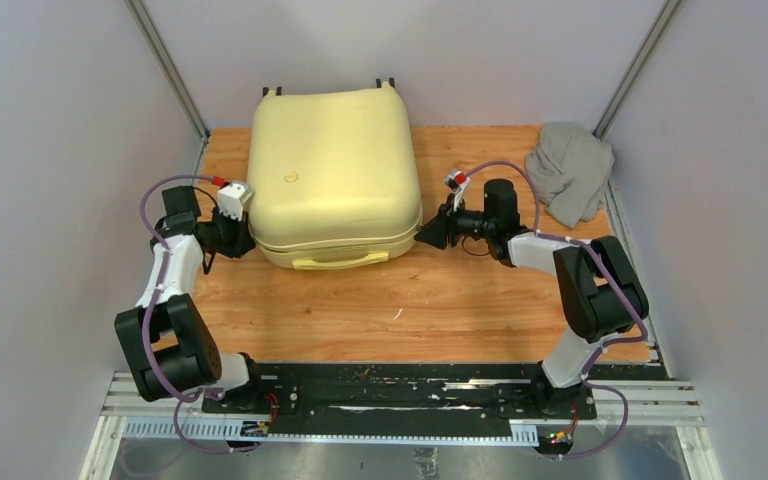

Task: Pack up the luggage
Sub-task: Zip the luggage at the center of the board.

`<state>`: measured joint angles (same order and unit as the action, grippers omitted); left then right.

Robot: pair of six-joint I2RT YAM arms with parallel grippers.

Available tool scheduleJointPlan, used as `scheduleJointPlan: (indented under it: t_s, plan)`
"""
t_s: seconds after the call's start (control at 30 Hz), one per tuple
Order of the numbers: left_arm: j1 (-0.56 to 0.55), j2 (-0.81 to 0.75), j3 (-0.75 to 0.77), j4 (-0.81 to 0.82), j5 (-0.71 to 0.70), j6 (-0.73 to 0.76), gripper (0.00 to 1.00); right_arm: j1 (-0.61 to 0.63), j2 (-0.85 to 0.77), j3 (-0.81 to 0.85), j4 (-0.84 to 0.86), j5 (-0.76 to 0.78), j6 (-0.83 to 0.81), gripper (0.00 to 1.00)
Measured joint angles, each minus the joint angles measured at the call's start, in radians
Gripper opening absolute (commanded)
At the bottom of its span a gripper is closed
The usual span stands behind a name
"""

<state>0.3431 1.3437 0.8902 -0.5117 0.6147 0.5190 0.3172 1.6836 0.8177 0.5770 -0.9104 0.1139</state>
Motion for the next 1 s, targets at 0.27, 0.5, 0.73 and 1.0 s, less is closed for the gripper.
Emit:
scheduleJointPlan:
  t_s: [0.27,0.5,0.73,1.0]
  plan:
    - [-0.012,0.000,0.000,0.004,-0.018,-0.019,0.11,-0.004,0.011,-0.016,0.033,-0.024,0.035,0.02]
    - [-0.038,0.000,0.000,0.021,-0.032,-0.039,0.10,-0.003,-0.039,-0.071,0.090,0.015,0.052,0.00]
    - [-0.065,-0.004,0.000,0.028,-0.044,-0.064,0.09,0.026,-0.086,-0.084,0.052,0.118,0.023,0.00]
    - [-0.106,-0.047,-0.022,0.093,-0.122,-0.091,0.08,0.194,-0.179,-0.129,-0.009,0.388,-0.044,0.00]
